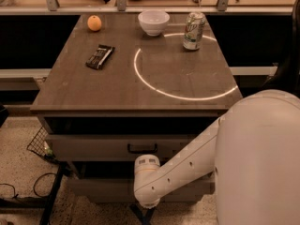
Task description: Open middle drawer
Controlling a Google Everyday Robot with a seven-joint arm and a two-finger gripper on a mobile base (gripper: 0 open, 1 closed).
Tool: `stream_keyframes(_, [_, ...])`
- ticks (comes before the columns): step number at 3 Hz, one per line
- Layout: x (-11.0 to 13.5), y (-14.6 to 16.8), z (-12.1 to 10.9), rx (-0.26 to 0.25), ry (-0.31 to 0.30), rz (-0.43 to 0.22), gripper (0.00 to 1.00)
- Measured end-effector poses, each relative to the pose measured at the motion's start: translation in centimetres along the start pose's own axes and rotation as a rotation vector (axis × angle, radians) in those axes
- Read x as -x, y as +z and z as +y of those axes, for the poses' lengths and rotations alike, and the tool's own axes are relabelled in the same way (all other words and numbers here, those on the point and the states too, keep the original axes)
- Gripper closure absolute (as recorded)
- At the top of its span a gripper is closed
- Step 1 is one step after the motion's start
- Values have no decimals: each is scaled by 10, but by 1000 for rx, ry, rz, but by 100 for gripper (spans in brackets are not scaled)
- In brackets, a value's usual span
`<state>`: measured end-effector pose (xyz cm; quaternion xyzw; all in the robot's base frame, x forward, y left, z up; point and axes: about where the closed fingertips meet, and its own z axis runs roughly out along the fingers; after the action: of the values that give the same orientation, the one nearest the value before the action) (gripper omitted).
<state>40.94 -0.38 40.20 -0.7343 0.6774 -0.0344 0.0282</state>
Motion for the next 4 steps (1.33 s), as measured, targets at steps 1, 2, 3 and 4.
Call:
stream_keyframes(1, [0,0,0,0,0,0,96])
stream_keyframes(2, [0,0,0,0,0,0,100])
stream_keyframes(3, [0,0,0,0,0,0,100])
stream_keyframes(4, [-3,-6,9,-23,7,12,100])
